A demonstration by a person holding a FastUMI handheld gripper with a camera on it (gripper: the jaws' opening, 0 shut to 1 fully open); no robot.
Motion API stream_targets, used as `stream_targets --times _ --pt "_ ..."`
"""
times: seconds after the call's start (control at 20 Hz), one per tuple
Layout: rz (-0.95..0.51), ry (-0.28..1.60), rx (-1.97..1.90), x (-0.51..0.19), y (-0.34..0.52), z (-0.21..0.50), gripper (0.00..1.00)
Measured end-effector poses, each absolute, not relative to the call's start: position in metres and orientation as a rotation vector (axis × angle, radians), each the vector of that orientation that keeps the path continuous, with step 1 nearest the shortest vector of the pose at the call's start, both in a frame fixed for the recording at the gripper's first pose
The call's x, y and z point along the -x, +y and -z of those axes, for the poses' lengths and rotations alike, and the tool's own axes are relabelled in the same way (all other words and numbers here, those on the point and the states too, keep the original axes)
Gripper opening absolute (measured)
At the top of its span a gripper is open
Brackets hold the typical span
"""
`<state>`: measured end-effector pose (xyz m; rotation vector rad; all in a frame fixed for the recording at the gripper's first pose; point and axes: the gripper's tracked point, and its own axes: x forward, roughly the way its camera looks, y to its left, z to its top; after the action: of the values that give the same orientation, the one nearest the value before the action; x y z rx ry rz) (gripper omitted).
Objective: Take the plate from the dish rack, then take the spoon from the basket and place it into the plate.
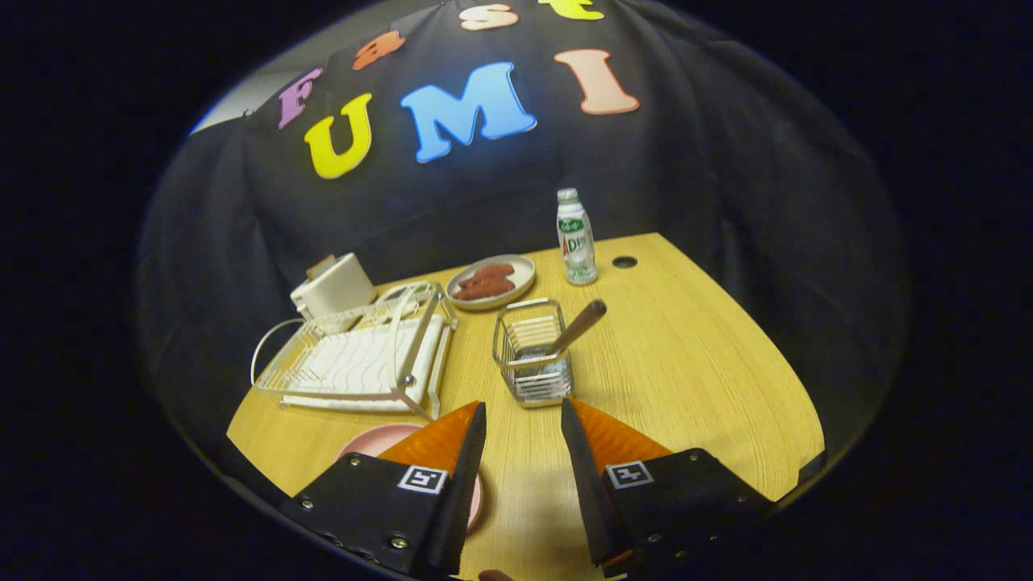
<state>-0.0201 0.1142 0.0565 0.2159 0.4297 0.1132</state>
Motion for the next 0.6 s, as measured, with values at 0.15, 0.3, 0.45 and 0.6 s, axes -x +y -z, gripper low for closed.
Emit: stream_targets --times 0.15,0.3,0.45,0.6 --pt "-0.075 0.312 -0.230 0.009 0.087 -0.082 0.57" --pt "-0.071 0.215 -0.176 -0.003 0.065 -0.100 0.57" --pt "-0.077 0.124 -0.108 -0.018 0.050 -0.114 0.57" --pt "-0.098 0.108 -0.089 -0.032 0.049 -0.110 0.57"
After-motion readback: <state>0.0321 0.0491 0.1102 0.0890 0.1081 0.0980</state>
